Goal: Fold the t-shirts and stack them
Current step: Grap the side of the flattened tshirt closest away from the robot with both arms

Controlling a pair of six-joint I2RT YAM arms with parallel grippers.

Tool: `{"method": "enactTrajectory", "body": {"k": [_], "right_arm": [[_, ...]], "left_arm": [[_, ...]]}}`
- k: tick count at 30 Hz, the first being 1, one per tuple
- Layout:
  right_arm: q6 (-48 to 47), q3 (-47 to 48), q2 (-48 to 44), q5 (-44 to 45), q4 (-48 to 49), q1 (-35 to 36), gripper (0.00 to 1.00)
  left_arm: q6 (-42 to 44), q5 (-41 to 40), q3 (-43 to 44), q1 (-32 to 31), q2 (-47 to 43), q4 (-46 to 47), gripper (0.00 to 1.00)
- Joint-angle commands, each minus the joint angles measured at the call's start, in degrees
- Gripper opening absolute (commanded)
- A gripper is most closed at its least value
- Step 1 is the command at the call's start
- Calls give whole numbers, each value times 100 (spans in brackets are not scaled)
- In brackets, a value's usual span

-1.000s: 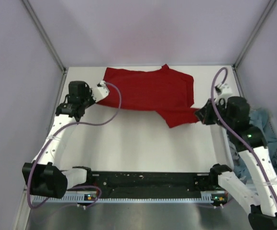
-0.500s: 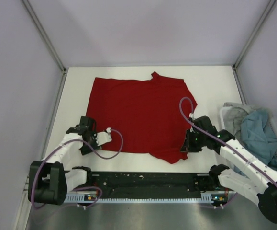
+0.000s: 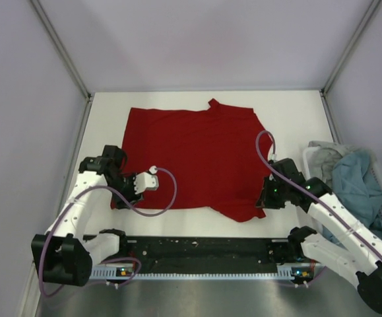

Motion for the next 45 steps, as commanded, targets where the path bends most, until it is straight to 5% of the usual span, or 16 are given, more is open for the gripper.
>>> {"method": "enactTrajectory", "body": {"k": [1,5,10,15,18,20,28,35,45], "right_arm": [[38,361,-230,339,-210,-166,0],[11,370,-204,393,-131,-228,0],[-33,353,-300,322,-95,-237,0],[-15,309,-406,243,-78,-237,0],[2,309,-476,261,-86,-237,0],[20,317,-493,261,-86,-237,0],[-313,738,242,419,650,-351,0],[-1358,1626,1632,454,1380,-1185,0],[-2221,2461,3214,717,1830,-1318,0]], "left_arm": [[127,698,232,-6,-10,-558,54],[-516,-444,-190,-6,367,1043,45],[-305,-1070,-585,-6,939,1203,54],[-244,-1553,-1279,-6,984,1913,52],[-322,-1704,-1473,-6,1054,2161,33],[-454,-1704,-1430,-6,1037,2205,0],[-1043,-1124,-289,29,728,1871,0],[-1535,-1264,538,187,1571,2433,0],[-2019,-1465,1461,275,2899,2934,0]]}}
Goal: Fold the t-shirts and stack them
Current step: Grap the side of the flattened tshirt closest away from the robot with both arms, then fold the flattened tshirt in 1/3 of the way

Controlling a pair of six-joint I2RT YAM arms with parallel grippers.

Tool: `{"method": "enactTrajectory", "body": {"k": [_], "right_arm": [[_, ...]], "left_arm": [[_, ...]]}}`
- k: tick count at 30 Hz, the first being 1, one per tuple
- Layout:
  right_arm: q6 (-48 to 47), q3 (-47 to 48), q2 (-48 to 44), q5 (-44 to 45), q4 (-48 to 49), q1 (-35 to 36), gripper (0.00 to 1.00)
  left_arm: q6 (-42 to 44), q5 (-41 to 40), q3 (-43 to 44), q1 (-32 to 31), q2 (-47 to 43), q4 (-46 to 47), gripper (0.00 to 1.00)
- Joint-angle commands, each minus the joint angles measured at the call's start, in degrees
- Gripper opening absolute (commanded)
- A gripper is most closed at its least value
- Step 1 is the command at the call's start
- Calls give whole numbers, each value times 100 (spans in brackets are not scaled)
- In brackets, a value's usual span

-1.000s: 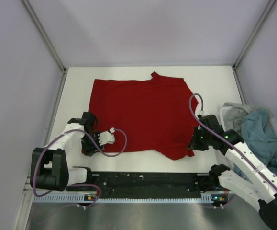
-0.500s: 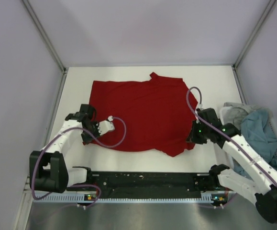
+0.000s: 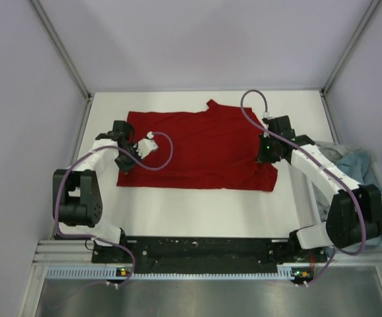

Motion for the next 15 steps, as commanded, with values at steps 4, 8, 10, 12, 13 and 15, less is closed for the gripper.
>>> {"method": "enactTrajectory", "body": {"k": [4,8,10,12,13,15], "right_arm": [[-444,620,703,583,335,-166,0],[-453,699,976,627,352,-263,0],[-497,734,1099,662,379,-280,0],[-515,787,1230,724,387,-289,0],[-532,813,1283,715,396,-298,0],[-559,875,1415,689,405,-298,0]], "left_arm": [[-378,-269,654,67,498,481,0],[-431,-357,760,67,630,595,0],[-422,-401,804,67,709,674,0],[-440,-401,865,67,780,727,0],[-449,-401,918,67,824,718,0],[-475,-401,997,67,911,701,0]]}}
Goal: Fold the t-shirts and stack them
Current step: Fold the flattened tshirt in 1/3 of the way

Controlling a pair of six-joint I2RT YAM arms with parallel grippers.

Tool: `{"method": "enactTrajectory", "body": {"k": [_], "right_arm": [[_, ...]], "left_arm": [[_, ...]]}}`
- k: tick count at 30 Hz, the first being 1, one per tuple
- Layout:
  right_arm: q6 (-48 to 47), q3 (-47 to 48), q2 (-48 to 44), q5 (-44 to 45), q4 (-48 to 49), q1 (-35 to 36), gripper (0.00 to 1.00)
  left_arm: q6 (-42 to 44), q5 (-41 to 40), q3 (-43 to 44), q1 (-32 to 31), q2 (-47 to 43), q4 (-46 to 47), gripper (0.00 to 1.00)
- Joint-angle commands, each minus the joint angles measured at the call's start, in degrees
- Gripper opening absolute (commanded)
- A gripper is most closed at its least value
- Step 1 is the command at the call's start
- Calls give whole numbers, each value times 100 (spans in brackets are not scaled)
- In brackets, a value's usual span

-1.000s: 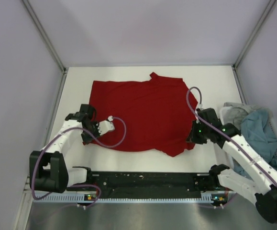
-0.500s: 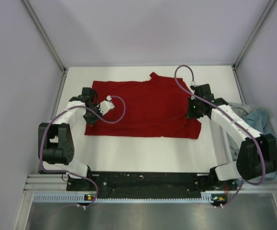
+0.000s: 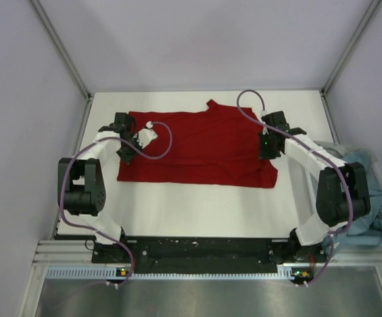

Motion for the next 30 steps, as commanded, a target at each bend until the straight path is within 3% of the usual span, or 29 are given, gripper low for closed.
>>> {"method": "enactTrajectory", "body": {"k": [1,6,8,11,12,18,21,25,30], "right_arm": [[-169,401,246,173,237,-77,0],[-205,497,580,24,490,-69,0],[-179,707,887,14,544,-77,11],[-65,1260,1537,479,448,-112,39],[-21,1488,1704,585,352,-139,44],[234,2431,1777,1358,-412,-332,57],[261,2073,1154,1632,-633,-341,59],[559,835,47,1203,-765,-359,59],[1060,-599,-930,578,-774,-367,58]], "left_arm": [[-117,-304,320,43,193,181,2],[-476,-849,399,35,430,969,20],[-765,-1235,626,43,658,1453,25],[-1030,-1632,1275,43,1184,1631,31],[-1100,-1702,1539,43,1291,1579,33],[-1425,-1827,2578,96,1425,868,42],[-1330,-1100,2142,96,724,647,43],[-235,263,877,61,-420,217,45],[1042,434,-811,52,-1300,346,54]]}}
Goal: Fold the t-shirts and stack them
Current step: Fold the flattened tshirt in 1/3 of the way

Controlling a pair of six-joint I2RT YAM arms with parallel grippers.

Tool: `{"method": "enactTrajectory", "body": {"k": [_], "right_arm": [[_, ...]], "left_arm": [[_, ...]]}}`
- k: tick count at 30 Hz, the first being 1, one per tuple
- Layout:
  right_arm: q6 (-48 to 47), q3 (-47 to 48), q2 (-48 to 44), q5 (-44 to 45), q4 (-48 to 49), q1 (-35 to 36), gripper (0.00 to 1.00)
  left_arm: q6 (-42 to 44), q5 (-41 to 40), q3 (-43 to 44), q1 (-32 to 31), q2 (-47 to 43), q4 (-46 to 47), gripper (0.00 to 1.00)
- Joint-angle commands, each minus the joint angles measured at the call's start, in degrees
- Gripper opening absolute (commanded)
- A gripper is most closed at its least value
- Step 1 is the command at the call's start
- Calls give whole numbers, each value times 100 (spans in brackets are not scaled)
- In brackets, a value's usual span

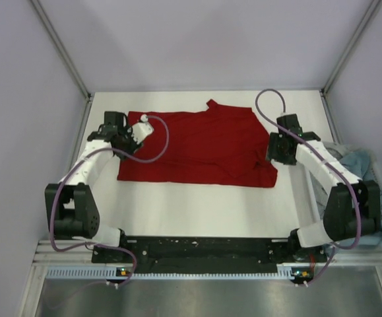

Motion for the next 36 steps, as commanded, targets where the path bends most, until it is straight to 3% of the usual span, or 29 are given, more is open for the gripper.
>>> {"method": "enactTrajectory", "body": {"k": [1,5,10,12,13,15,16,17,28,36], "right_arm": [[566,-928,-655,-605,-180,-11,57],[541,-1526,-929,-1097,259,-11,53],[585,-1791,-482,-1379,743,-257,44],[620,-1896,-271,-1511,892,-371,34],[629,-1940,-191,-1529,937,-441,26],[646,-2019,-225,-1546,972,-643,4],[672,-2054,-322,-1546,955,-740,0],[699,-2089,-497,-1538,937,-854,0],[743,-2178,-1649,-1327,24,-987,0],[813,-2318,-2106,-1898,-504,-978,0]], "left_arm": [[1196,411,-1241,-13,-483,19,55],[1382,94,-1709,-13,-318,512,57],[1171,-47,-1666,-22,227,812,55],[1092,-47,-1683,-22,386,864,51],[1065,-47,-1709,-22,421,908,45],[995,-221,-1779,-22,430,987,23],[977,-249,-1814,-13,395,979,8],[951,-301,-1832,-13,334,987,0],[819,-486,-2280,31,-843,171,0],[793,-951,-2641,31,-1169,-287,0]]}}
